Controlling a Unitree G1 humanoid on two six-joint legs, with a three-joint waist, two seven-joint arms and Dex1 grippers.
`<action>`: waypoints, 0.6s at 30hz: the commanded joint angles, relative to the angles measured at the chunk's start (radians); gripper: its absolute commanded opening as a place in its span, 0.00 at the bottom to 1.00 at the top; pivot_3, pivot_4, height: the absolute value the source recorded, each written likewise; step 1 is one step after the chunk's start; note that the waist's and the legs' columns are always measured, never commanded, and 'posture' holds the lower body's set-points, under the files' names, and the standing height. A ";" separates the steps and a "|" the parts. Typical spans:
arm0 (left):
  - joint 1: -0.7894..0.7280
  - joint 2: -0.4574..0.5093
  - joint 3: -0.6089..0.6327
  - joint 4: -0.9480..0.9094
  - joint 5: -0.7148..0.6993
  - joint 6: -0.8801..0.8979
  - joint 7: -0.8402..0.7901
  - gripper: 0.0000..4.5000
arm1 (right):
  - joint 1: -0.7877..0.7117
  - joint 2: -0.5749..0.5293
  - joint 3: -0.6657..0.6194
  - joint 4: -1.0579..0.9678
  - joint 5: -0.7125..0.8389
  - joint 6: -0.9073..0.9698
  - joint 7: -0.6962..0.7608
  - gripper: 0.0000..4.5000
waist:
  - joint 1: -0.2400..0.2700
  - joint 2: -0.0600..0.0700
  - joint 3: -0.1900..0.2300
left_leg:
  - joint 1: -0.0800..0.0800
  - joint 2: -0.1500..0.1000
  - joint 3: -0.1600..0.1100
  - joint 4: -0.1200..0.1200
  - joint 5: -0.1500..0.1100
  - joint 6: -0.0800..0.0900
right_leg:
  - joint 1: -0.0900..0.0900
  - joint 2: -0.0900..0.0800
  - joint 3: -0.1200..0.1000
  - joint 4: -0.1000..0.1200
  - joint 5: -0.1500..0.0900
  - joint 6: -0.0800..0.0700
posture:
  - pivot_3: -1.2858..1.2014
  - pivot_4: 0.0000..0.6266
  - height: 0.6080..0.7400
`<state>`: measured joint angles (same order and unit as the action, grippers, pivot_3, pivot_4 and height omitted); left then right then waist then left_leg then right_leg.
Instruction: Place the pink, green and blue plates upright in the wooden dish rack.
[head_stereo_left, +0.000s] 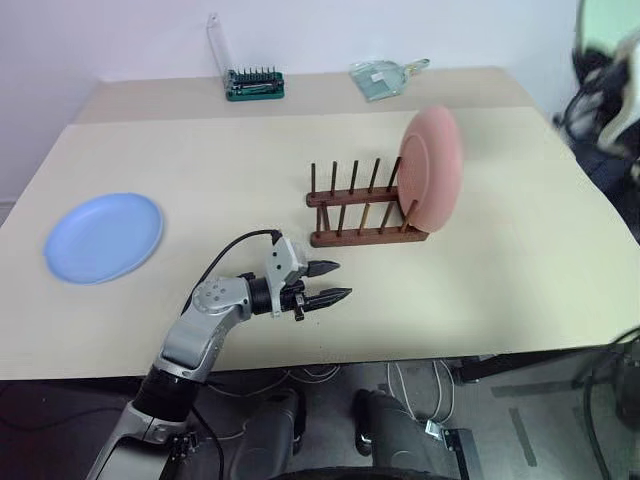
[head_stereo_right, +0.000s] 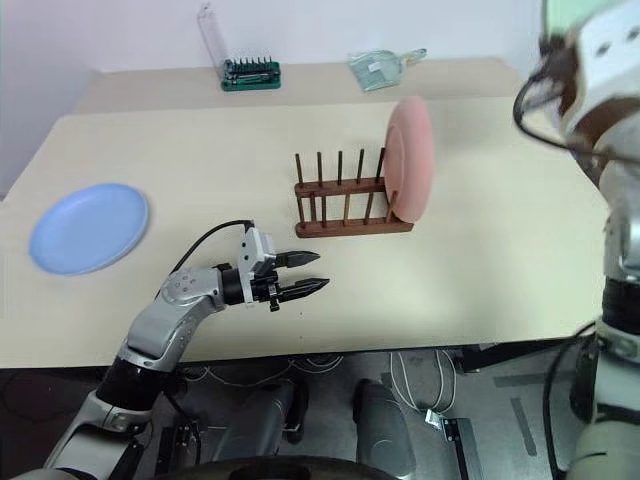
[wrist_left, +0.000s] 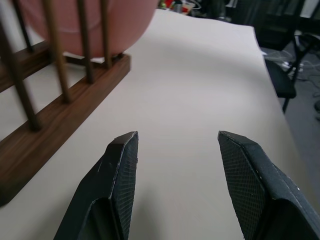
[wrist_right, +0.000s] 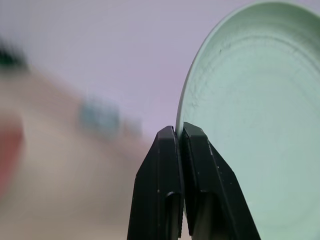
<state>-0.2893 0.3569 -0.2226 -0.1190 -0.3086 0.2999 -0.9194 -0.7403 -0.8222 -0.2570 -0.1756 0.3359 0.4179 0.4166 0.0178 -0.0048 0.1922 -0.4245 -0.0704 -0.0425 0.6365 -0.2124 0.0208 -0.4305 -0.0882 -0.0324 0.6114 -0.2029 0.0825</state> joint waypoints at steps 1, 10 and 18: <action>-0.011 -0.009 -0.008 -0.017 -0.004 -0.010 0.001 0.58 | -0.047 0.128 -0.034 -0.185 0.380 0.174 0.048 0.01 | -0.004 0.000 0.000 | 0.000 0.000 0.000 0.001 -0.001 0.001 | 0.000 -0.001 0.000 0.000 0.000 0.000 | 0.52 0.24 0.97; 0.001 -0.015 -0.004 -0.026 -0.002 -0.011 0.012 0.58 | -0.013 0.335 -0.012 -0.229 0.997 0.421 -0.227 0.01 | -0.006 0.000 0.000 | -0.001 -0.001 0.000 0.006 -0.002 0.003 | 0.000 -0.004 0.000 0.001 -0.001 -0.003 | 0.52 0.24 0.97; 0.007 -0.010 0.001 -0.031 -0.004 -0.008 0.016 0.58 | 0.014 0.334 -0.021 -0.098 1.152 0.488 -0.409 0.01 | -0.006 0.001 0.000 | -0.002 -0.001 0.001 0.006 -0.003 0.004 | -0.001 -0.004 0.001 0.001 -0.001 -0.003 | 0.52 0.24 0.97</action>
<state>-0.2839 0.3452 -0.2235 -0.1193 -0.3067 0.2997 -0.9047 -0.7208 -0.4813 -0.2521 -0.2776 1.4421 0.9017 0.0359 0.0120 -0.0042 0.1923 -0.4265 -0.0712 -0.0415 0.6421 -0.2150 0.0246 -0.4314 -0.0918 -0.0319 0.6126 -0.2040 0.0794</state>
